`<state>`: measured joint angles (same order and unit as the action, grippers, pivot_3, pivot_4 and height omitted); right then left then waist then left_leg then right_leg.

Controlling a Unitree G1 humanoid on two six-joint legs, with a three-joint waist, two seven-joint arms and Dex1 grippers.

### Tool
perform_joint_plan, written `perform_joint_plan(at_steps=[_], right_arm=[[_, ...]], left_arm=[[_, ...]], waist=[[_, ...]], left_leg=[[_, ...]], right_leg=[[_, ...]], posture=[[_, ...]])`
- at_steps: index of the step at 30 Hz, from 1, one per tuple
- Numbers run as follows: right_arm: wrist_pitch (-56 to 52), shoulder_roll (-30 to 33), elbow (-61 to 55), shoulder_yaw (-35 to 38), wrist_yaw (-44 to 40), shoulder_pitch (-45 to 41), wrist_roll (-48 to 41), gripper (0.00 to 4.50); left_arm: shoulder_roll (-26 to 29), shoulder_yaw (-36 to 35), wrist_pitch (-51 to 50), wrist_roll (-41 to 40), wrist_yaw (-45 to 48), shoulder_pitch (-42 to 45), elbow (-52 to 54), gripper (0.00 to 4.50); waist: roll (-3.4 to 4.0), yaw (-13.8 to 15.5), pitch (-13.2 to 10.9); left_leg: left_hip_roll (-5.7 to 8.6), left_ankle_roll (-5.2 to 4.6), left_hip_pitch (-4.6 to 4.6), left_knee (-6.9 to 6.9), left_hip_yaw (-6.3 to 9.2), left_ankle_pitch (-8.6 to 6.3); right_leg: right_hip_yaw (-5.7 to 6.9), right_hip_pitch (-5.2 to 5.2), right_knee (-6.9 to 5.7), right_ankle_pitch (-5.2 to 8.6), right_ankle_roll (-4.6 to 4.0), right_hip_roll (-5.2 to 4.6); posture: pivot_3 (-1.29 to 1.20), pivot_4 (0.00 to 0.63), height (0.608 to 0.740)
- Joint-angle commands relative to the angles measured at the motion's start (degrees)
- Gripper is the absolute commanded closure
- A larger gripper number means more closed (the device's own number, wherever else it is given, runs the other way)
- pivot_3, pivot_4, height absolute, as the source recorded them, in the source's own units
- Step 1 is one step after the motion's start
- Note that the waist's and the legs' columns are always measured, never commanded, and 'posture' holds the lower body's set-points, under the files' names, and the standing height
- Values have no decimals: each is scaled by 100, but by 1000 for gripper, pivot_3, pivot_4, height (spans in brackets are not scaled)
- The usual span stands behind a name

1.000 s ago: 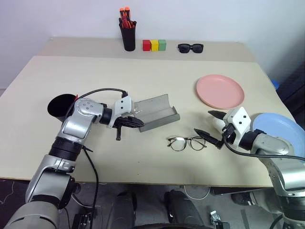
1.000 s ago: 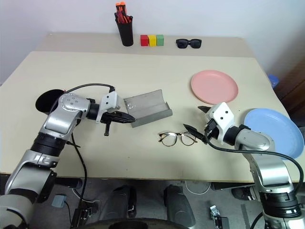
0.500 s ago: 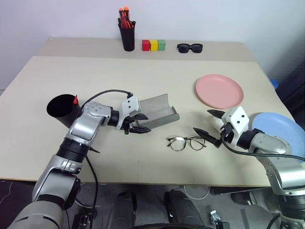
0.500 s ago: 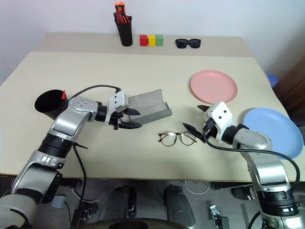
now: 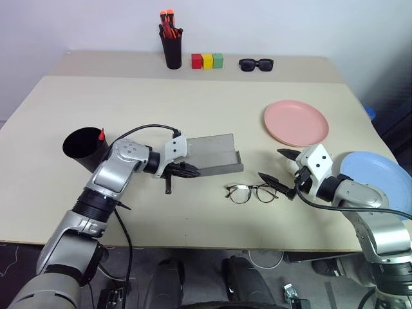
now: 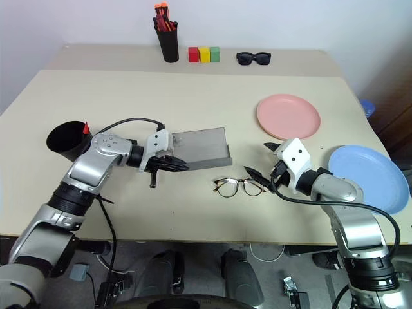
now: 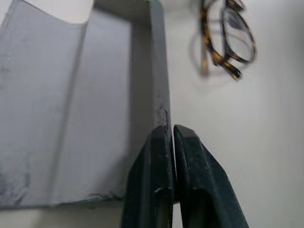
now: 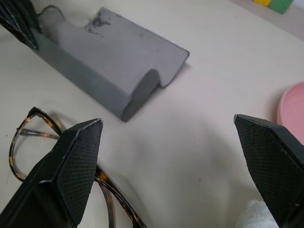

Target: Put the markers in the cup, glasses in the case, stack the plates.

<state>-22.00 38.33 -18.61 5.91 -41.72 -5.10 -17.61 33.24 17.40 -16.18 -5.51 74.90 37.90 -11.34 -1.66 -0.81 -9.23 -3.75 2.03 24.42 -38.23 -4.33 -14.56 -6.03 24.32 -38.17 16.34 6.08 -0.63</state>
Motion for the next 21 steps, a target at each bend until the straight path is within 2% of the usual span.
perform_joint_plan(at_steps=[1, 4, 9, 12, 15, 21], right_arm=[[0, 122, -161, 194, -89, -29, -116, 0], [-109, 258, -243, 270, -289, 33, -284, 0], [-82, 441, -325, 261, -491, 60, -307, 0], [-176, 675, -397, 116, -530, -24, -110, 0], [-168, 877, -484, -67, -564, -126, 119, 0], [-24, 1255, -869, -588, -750, -266, 669, 0]], left_arm=[[251, 12, 511, -29, 450, 49, -113, 4453], [439, 74, 867, 111, 717, 199, -439, 4453], [431, 98, 996, 215, 791, 410, -808, 4453], [372, 57, 868, 163, 715, 417, -776, 3596], [263, -86, 926, 61, 484, 328, -632, 2212], [-186, -906, 176, -703, -435, 28, 187, 2212]], waist=[[0, 2, 0], [0, 3, 0], [0, 7, 0], [1, 0, 1], [1, -2, 1], [0, 1, 0]], left_leg=[[0, 0, 0, 0, 0, 0], [0, 0, 0, 0, -1, 0], [0, 0, 0, -2, -1, 0], [0, 0, 0, -2, -1, 0], [0, 0, 0, -2, -1, 0], [-1, -1, 2, -4, 0, 0]], right_leg=[[0, 0, 0, 0, 0, 0], [0, 0, 0, 0, 0, 0], [0, -1, 0, 0, -1, -1], [0, -1, 0, 0, 0, 0], [0, 0, -1, 0, 0, 0], [0, 0, -2, 0, 1, -2]], posture=[[0, 150, 725], [0, 150, 725], [0, 150, 725], [0, 150, 725], [0, 150, 725], [0, 150, 725]])
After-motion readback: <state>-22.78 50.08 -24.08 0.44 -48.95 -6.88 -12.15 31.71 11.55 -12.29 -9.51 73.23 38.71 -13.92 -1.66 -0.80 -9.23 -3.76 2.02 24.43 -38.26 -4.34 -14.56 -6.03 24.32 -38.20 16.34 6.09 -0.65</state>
